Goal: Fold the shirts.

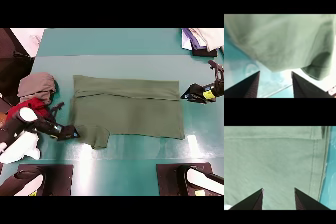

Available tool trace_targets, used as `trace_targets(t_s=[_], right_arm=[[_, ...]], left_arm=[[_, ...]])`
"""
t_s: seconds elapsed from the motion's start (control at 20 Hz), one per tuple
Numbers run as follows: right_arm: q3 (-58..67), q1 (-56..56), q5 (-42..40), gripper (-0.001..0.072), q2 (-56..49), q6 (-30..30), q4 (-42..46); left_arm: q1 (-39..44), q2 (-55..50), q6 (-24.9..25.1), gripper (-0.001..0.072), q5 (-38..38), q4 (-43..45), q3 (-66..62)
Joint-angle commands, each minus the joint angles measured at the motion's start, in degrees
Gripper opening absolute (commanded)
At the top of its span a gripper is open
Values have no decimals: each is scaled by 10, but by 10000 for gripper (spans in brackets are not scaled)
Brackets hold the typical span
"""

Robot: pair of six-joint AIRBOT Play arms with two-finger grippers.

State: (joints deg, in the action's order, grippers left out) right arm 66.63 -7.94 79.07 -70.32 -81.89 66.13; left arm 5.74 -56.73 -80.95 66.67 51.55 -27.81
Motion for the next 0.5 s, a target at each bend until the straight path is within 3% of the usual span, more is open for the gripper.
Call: trace_targets(t_s=[0.0,0.15,0.2,0.25,0.3,0.35,0.4,0.45], right_arm=[[6,-1,-3,433,8,2,-6],[15,-1,8,434,11,2,-6],[7,-2,8,433,17,2,-5],[-9,-2,11,433,26,2,1],[-30,-8,15,434,39,2,7],[-60,-19,17,433,56,2,15],[-90,-37,19,434,71,2,15],[-122,-62,24,433,85,5,16]], left_arm=[[27,16,-17,457,-53,-42,62],[27,16,-17,456,-101,-64,61],[27,16,-16,418,-116,-78,60],[27,16,-15,293,-125,-87,58],[27,16,-13,237,-131,-87,54],[27,16,-13,234,-133,-86,48],[27,16,-10,92,-131,-84,40],[27,16,4,25,-128,-85,31]])
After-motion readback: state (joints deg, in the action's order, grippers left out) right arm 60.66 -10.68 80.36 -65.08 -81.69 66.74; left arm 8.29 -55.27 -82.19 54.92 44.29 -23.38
